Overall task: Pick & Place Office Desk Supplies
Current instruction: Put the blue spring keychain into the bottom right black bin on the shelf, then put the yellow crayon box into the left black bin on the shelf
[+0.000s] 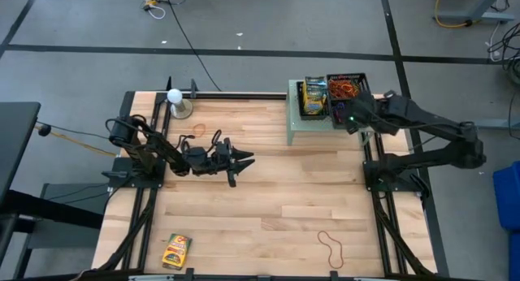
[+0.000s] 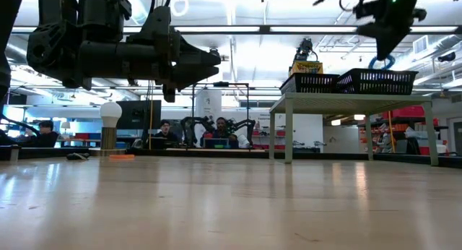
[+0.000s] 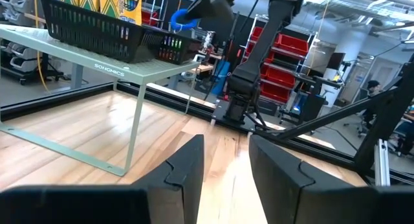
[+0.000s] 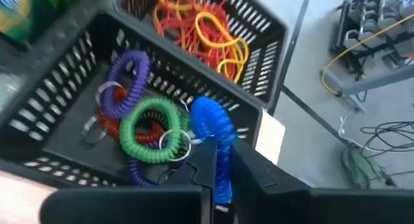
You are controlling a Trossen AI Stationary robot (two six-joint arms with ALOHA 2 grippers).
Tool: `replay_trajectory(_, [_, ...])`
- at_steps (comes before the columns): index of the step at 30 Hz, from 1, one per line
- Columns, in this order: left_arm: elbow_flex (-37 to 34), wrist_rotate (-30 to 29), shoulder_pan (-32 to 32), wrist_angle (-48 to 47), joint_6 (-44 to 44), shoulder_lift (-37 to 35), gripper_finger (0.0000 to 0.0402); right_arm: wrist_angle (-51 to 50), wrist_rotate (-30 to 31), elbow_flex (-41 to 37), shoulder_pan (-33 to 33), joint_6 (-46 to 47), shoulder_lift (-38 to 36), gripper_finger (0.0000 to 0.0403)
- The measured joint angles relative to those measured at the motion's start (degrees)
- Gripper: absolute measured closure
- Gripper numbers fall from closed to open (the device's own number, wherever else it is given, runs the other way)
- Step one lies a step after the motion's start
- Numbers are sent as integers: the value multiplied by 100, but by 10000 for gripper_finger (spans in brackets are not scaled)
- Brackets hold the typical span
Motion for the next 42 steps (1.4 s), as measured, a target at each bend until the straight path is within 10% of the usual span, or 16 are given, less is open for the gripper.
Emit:
replay_trajectory(21, [0, -15, 0, -7, 19, 2, 273, 963, -649, 178, -772, -1094, -3, 189])
replay_trajectory(34, [416, -69, -8, -786, -129, 9, 284, 2377, -683, -386, 2306, -507, -546, 390])
replay_trajectory(42, [544, 20, -274, -828, 548, 9, 390, 5076, 505, -1995, 4324, -327, -520, 391])
